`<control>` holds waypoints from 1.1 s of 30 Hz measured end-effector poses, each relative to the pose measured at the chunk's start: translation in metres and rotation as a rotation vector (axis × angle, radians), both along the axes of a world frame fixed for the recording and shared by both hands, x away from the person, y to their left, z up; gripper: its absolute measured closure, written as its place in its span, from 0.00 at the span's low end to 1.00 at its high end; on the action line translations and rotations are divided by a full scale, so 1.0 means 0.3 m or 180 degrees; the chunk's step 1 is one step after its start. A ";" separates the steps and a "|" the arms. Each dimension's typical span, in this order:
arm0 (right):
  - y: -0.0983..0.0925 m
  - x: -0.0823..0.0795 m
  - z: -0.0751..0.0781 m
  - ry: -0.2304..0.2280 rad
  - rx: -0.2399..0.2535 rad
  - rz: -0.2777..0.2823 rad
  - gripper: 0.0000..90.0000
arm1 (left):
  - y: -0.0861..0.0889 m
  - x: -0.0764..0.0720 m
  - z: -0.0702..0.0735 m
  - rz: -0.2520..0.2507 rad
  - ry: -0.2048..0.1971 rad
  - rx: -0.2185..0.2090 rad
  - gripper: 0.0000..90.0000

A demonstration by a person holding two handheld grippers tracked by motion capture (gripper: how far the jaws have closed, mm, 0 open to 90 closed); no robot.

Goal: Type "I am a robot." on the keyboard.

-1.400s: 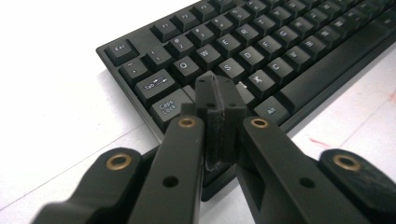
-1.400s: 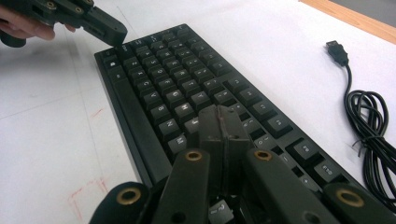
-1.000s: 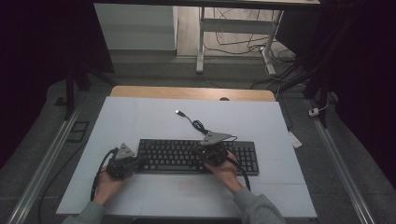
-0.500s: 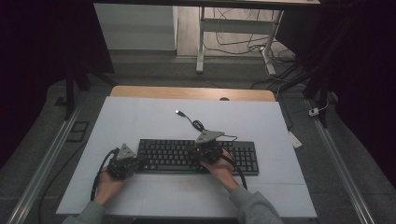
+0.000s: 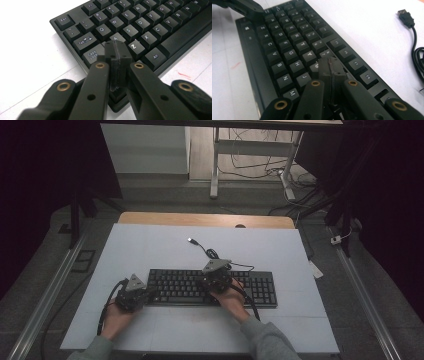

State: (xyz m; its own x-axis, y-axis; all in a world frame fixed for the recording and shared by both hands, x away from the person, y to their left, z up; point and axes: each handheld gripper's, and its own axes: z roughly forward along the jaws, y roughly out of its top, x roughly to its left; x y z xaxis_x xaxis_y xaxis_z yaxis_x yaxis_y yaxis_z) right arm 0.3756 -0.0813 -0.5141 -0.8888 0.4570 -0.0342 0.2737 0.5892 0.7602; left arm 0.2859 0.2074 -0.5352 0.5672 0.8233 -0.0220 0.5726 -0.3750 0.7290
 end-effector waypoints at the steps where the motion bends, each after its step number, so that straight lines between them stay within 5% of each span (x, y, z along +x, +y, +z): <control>1: 0.002 0.001 -0.003 0.0009 -0.0019 -0.0006 1.00 | 0.000 0.000 0.000 0.0000 -0.0001 0.0002 0.99; 14: 0.015 0.005 -0.016 -0.0015 -0.0115 -0.0040 1.00 | 0.000 0.000 0.000 0.0004 0.0001 -0.0005 0.99; 18: 0.004 -0.002 0.007 -0.0103 0.0033 -0.0017 1.00 | 0.003 -0.003 0.005 0.0018 -0.0046 -0.0031 0.99; 30: -0.120 -0.033 0.061 -0.0101 0.0226 -0.0094 1.00 | 0.020 -0.018 0.031 0.0079 -0.0191 -0.0186 0.99; 33: -0.184 -0.044 0.066 -0.0098 0.0229 -0.0170 0.83 | 0.024 -0.018 0.032 0.0087 -0.0195 -0.0238 0.91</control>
